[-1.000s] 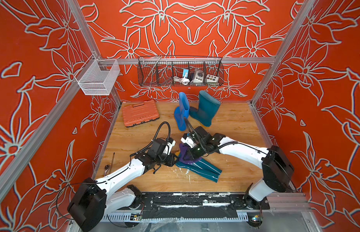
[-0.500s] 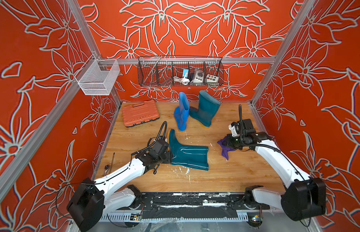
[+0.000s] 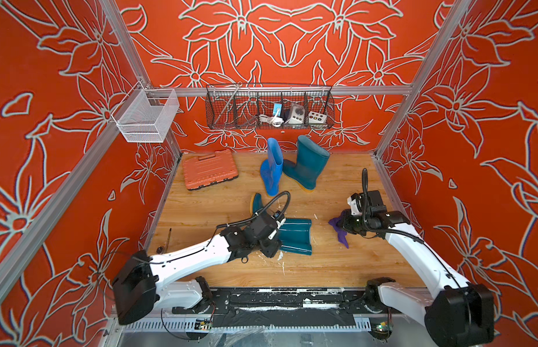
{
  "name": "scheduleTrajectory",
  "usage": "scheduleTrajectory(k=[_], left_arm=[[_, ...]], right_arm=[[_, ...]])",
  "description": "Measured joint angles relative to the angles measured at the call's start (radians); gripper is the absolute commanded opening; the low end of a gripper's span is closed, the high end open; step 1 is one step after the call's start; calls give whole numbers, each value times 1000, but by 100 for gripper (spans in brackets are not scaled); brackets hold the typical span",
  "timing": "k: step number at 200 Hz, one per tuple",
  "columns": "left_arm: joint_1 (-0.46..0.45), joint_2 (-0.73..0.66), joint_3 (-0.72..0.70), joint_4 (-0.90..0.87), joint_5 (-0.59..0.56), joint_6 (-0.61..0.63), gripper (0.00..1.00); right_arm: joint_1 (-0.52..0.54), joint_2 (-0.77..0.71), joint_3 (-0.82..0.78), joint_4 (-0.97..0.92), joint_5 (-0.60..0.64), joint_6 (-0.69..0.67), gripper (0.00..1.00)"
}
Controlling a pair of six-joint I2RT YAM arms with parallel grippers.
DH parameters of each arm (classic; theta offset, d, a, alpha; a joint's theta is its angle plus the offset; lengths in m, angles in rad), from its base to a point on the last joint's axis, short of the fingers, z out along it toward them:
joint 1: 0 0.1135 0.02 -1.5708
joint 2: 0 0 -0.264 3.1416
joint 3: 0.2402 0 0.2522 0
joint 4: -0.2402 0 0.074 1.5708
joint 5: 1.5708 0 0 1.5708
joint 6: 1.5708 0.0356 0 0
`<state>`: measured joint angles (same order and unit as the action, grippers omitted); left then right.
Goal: Wipe the rubber boots with a cloth
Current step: Wipe the dirt off the rubber boot, then adjust the rubber boot at the center of the board.
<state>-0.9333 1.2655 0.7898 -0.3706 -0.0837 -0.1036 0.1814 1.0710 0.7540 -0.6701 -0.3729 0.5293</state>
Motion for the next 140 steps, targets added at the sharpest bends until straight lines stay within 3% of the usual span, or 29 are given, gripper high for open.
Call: scheduleTrajectory(k=[65, 140], left_arm=[[-155, 245, 149, 5, -21, 259, 71], [-173, 486, 279, -3, -80, 377, 73]], right_arm=[[-3, -197, -141, -17, 0, 55, 0], [-3, -205, -150, -32, -2, 63, 0]])
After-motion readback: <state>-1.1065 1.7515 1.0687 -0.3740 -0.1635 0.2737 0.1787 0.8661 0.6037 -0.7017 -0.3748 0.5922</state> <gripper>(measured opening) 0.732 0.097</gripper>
